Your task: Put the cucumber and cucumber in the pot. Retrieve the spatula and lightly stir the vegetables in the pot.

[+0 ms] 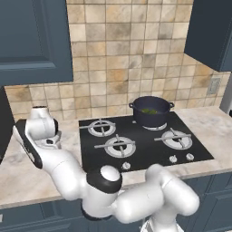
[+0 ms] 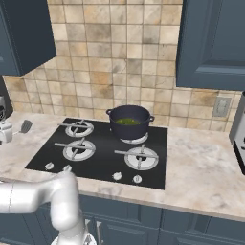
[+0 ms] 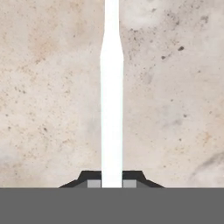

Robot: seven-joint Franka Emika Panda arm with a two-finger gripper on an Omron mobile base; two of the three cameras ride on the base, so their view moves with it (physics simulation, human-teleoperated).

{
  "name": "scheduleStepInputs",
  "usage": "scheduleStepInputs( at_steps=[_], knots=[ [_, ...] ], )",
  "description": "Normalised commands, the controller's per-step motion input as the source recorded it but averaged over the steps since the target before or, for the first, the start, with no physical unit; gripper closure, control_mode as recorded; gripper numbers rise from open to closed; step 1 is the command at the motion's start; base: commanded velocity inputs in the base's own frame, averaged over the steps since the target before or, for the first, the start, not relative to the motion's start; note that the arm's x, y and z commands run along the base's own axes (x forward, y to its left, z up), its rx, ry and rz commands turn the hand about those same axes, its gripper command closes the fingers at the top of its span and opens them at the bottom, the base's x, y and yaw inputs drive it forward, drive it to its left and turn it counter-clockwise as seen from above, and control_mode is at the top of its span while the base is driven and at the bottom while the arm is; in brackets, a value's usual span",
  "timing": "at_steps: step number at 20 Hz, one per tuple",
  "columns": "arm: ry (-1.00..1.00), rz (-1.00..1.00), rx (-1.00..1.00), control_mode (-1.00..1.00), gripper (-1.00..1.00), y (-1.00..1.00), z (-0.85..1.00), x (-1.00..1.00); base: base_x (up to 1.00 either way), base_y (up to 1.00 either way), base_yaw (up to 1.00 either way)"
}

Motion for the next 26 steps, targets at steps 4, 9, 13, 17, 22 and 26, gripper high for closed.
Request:
scheduleStepInputs(
  at_steps=[4, 9, 13, 17, 22, 26],
  knots=[
    [-0.05, -0.04, 0.08, -1.00, 1.00, -0.46, 0.47, -0.74, 0.00, 0.00, 0.00],
    [-0.05, -0.04, 0.11, -1.00, 1.00, -0.48, 0.49, -0.68, 0.00, 0.00, 0.00],
    [-0.12, -0.01, 0.06, -1.00, 1.00, -0.53, 0.54, -0.67, 0.00, 0.00, 0.00],
    [-0.04, -0.03, 0.04, -1.00, 1.00, -0.51, 0.56, -0.57, 0.00, 0.00, 0.00],
    [0.01, -0.10, 0.07, -1.00, 1.00, -0.56, 0.55, -0.44, 0.00, 0.00, 0.00],
    [0.02, -0.12, 0.13, -1.00, 1.00, -0.61, 0.53, -0.45, 0.00, 0.00, 0.00]
  ],
)
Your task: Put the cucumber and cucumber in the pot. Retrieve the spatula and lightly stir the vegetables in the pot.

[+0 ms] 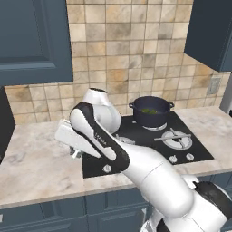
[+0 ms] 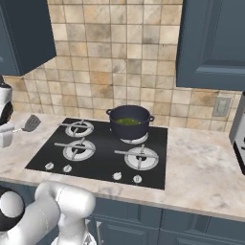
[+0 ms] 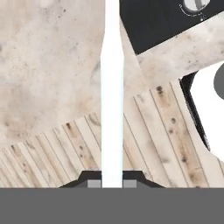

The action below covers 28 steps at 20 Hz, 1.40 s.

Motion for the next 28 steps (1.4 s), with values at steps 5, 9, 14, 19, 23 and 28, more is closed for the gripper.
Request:
scheduleStepInputs(
  at_steps=[5, 9, 14, 19, 23, 28],
  knots=[
    [0.08, -0.18, 0.24, -1.00, 1.00, -0.63, 0.47, -0.33, 0.00, 0.00, 0.00],
    [0.12, -0.26, 0.33, -1.00, 1.00, -0.62, 0.44, -0.14, 0.00, 0.00, 0.00],
    [0.12, -0.36, 0.35, -1.00, 1.00, -0.57, 0.47, 0.01, 0.00, 0.00, 0.00],
    [0.04, -0.34, 0.30, -1.00, 1.00, -0.42, 0.52, 0.25, 0.00, 0.00, 0.00],
    [0.08, -0.30, 0.30, -1.00, 1.00, -0.38, 0.51, 0.31, 0.00, 0.00, 0.00],
    [0.17, -0.16, 0.32, -1.00, 1.00, -0.43, 0.46, 0.39, 0.00, 0.00, 0.00]
  ],
)
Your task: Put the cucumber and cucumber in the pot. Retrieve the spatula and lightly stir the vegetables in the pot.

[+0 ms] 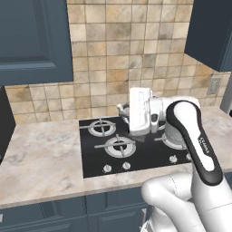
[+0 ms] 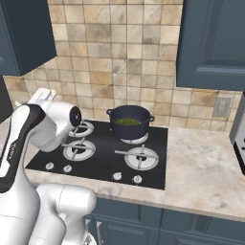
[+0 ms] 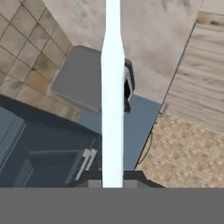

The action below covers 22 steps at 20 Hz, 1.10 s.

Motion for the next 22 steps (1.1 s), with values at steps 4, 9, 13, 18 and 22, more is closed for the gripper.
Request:
scheduleStepInputs(
  at_steps=[4, 9, 13, 18, 22],
  knots=[
    [0.22, 0.00, 0.34, -1.00, 1.00, -0.42, 0.29, 0.61, 0.00, 0.00, 0.00],
    [0.13, 0.00, 0.25, -1.00, 1.00, -0.55, 0.17, 0.71, 0.00, 0.00, 0.00],
    [0.15, 0.00, 0.18, -1.00, 1.00, -0.56, 0.32, 0.66, 0.00, 0.00, 0.00],
    [0.18, -0.02, 0.10, -1.00, 1.00, -0.58, 0.37, 0.61, 0.00, 0.00, 0.00],
    [0.18, -0.09, 0.02, -1.00, 1.00, -0.57, 0.27, 0.61, 0.00, 0.00, 0.00]
  ],
)
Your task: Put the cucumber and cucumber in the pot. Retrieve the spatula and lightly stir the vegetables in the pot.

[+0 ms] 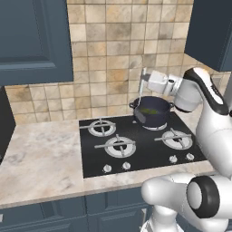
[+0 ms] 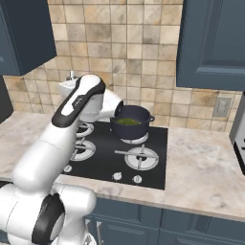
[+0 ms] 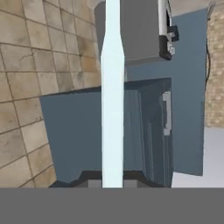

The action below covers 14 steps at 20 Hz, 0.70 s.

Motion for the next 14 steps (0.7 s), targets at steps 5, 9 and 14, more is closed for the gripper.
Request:
scheduleStepInputs(
  at_steps=[5, 9, 14],
  knots=[
    [0.14, -0.12, 0.00, -1.00, 1.00, -0.64, 0.02, 0.63, 0.00, 0.00, 0.00],
    [0.08, -0.13, 0.00, -1.00, 1.00, -0.53, 0.09, 0.71, 0.00, 0.00, 0.00],
    [0.02, -0.19, 0.00, -1.00, 1.00, -0.25, -0.03, 0.61, 0.00, 0.00, 0.00]
  ],
)
